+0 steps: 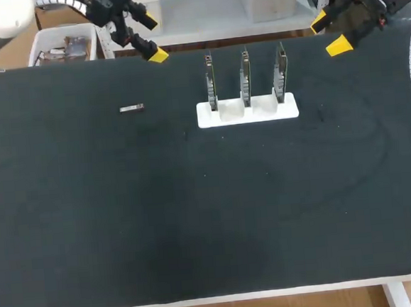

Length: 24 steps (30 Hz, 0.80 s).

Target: Pick up the optical module with the left hand, and insert it into the network port with the right hand.

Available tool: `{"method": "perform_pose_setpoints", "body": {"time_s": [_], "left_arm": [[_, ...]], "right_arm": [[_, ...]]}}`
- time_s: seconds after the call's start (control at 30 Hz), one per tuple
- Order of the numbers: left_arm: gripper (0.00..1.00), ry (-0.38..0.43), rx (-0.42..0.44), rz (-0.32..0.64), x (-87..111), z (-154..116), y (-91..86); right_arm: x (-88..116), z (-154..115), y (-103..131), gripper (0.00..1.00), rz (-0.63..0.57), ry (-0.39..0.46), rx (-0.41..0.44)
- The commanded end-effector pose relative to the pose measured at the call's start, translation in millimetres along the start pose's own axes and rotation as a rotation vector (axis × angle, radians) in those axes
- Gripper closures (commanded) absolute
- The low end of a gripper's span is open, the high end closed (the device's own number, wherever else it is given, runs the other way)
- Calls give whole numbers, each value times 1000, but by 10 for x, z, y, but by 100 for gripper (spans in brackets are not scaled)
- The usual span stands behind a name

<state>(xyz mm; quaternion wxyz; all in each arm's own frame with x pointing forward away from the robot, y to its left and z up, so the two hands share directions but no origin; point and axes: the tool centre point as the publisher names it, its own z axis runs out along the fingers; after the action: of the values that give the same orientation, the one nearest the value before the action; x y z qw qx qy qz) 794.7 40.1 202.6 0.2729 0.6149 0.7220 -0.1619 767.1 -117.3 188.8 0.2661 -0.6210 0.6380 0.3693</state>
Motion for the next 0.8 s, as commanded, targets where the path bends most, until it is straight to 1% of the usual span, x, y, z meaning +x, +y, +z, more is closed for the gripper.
{"method": "perform_pose_setpoints", "body": {"time_s": [0.03,0.13,0.23,0.33,0.8], "left_arm": [[0,-26,-35,-21,184,-48,-184],[0,-47,-45,-34,238,-17,-229],[0,-75,-53,-29,228,-14,-259],[0,-100,-24,4,126,-47,-290],[0,-100,-24,4,126,-47,-290]], "right_arm": [[-1,0,7,0,-1,0,1],[-1,0,7,0,-1,0,1],[-1,0,7,0,-1,0,1],[-1,0,7,0,-1,0,1],[-1,0,7,0,-1,0,1]]}}
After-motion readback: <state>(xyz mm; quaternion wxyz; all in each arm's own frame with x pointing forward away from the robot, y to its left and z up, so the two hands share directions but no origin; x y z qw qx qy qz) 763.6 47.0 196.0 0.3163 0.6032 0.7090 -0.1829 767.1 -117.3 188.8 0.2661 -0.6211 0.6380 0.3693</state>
